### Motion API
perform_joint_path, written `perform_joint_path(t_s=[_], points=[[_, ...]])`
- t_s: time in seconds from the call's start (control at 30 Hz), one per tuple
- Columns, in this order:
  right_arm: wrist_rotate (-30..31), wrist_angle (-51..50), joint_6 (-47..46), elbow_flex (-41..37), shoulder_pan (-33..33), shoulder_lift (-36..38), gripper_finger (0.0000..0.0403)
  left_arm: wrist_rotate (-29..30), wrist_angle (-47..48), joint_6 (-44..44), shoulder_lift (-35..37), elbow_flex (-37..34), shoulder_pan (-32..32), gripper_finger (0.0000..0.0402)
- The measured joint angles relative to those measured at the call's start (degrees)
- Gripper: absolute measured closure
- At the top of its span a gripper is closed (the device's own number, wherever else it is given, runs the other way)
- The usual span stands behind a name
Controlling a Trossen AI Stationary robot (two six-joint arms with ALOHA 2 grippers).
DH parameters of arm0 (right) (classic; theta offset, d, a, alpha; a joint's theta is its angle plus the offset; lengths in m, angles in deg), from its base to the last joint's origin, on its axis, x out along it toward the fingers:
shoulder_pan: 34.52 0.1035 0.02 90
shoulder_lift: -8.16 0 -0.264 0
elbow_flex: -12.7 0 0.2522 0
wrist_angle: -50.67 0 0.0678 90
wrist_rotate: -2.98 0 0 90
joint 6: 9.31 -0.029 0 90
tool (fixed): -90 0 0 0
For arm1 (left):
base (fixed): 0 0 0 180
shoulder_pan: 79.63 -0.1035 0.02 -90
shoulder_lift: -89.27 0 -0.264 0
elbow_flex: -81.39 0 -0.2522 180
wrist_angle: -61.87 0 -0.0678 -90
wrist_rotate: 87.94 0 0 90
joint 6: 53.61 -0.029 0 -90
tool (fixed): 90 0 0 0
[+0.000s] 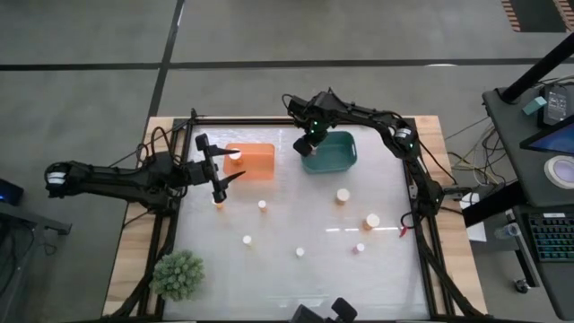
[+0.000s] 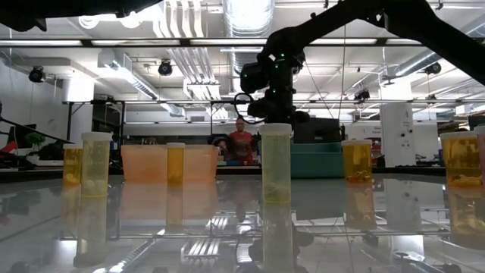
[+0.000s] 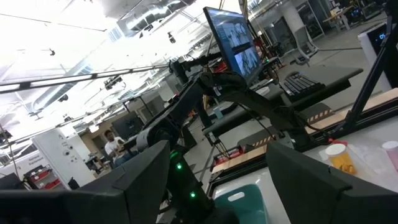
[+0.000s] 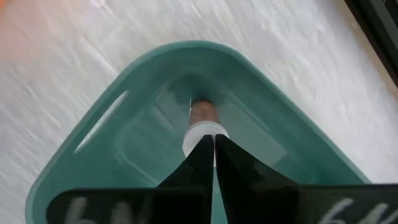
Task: Pick and place medicine bottles into bin by pill shape (circle, oval)
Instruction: Put the top pink pill bottle into the green bin, then put the right small orange pill bottle into the green bin
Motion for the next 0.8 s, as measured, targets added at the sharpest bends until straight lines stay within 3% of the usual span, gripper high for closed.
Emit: perform_joint_path(t_s=[0.5,0.8], points=[[0.04,-5.48,0.00,5.40,0.37,1.29,0.0394,0.02,0.00,-0.02,0.00,0.00,0.02,0.0150],[-0.04,-8.69,0.83,3.49,8.35,6.24,0.0394,0.09,0.17,0.07,0.00,-0.20,0.00,0.0150]])
